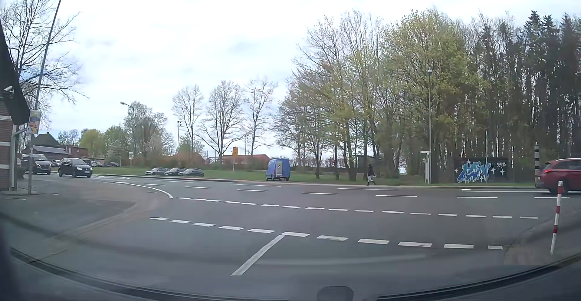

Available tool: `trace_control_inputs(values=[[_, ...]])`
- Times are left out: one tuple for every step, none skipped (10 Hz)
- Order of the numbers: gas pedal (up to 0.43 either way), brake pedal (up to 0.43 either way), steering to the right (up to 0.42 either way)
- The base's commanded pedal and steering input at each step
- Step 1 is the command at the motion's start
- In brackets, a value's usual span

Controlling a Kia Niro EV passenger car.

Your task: Follow the waypoints while adhering to traffic rules and regulations

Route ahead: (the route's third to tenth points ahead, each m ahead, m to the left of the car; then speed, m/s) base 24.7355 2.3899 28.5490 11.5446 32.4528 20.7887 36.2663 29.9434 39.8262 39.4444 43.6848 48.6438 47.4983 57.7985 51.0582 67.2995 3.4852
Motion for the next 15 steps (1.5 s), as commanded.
trace_control_inputs(values=[[0.0, 0.012, 0.134], [0.0, 0.018, 0.133], [0.0, 0.061, 0.133], [0.0, 0.067, 0.133], [0.0, 0.043, 0.133], [0.0, 0.018, 0.133], [0.0, 0.006, 0.133], [0.0, 0.006, 0.133], [0.0, 0.0, 0.133], [0.0, 0.0, 0.133], [0.0, 0.006, 0.133], [0.0, 0.006, 0.133], [0.067, 0.006, 0.133], [0.118, 0.0, 0.131], [0.177, 0.006, 0.131]])
